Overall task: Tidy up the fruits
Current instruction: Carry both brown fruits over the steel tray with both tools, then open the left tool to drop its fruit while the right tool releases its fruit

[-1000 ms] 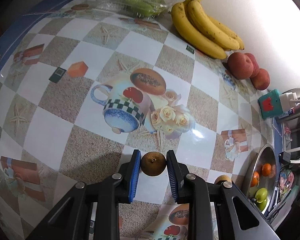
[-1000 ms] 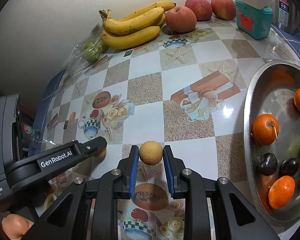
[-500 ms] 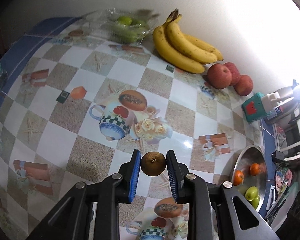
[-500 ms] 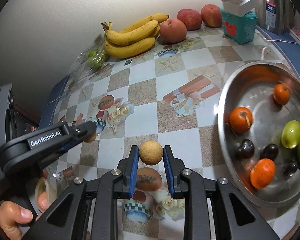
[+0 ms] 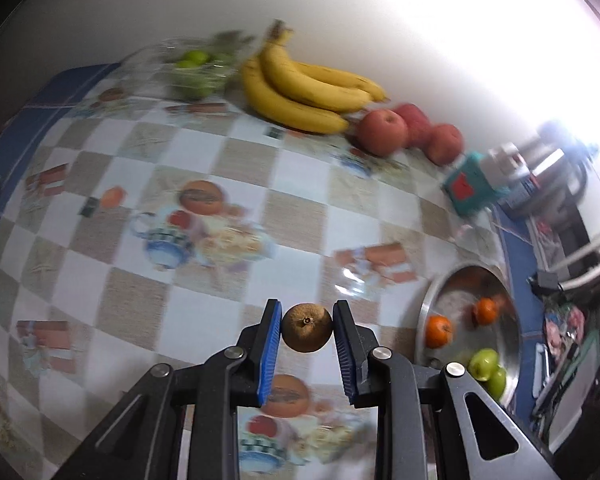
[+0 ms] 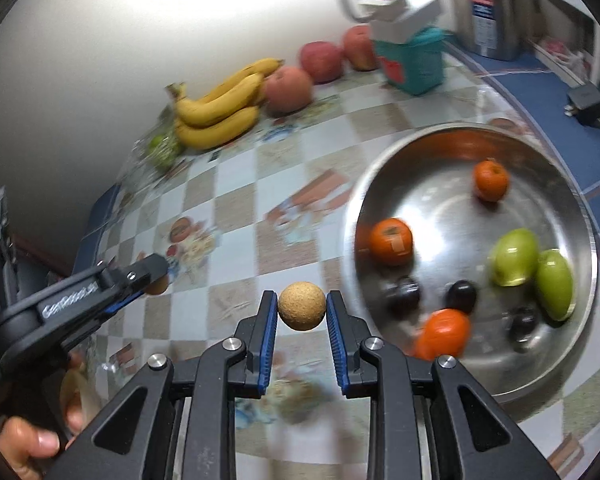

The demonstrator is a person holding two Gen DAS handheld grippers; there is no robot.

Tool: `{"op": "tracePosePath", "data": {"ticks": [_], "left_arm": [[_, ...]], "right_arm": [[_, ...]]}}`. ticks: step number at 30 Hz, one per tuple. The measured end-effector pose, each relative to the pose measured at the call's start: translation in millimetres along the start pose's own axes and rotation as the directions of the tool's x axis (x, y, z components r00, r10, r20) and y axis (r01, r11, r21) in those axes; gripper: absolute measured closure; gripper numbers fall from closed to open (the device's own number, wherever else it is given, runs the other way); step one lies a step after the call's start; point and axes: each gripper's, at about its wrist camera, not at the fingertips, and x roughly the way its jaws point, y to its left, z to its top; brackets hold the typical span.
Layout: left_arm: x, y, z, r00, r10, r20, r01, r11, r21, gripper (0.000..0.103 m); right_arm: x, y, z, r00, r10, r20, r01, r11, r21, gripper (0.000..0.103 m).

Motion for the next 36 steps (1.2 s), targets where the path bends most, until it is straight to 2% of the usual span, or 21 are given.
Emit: {"op": "tracePosePath", "data": {"ticks": [9, 13, 17, 23, 30, 36], "left_arm": [[22, -73, -22, 0.995, -0.074, -0.066, 0.083, 0.986, 0.146, 0.075], [35, -97, -32, 0.989, -0.100, -0.112, 0.119, 0.976, 0.182, 0.075], [48, -112, -43, 0.985, -0.077, -0.157, 0.111, 0.968, 0.225, 0.075], [60, -119, -52, 0.976, -0.079, -0.202, 0.124, 0.968, 0.219, 0.074], [66, -125, -60, 0.973, -0.074, -0.220, 0.126, 0.964, 0.234, 0.073], [65, -118, -58, 0.969, -0.094, -0.230, 0.143, 0.969, 0.203, 0.070]], "right_arm": [[-18, -75, 12, 0.994, -0.103, 0.017, 0.100, 0.984, 0.149, 0.077], [-22, -96, 9, 0.994, -0.108, 0.001, 0.106, 0.976, 0.191, 0.077], [-27, -106, 3, 0.990, -0.138, -0.017, 0.138, 0.970, 0.201, 0.077], [-24, -112, -10, 0.988, -0.139, -0.061, 0.149, 0.969, 0.198, 0.077], [-18, -113, -18, 0.984, -0.153, -0.090, 0.168, 0.966, 0.195, 0.077], [-14, -114, -21, 0.981, -0.155, -0.114, 0.175, 0.965, 0.194, 0.077]]}}
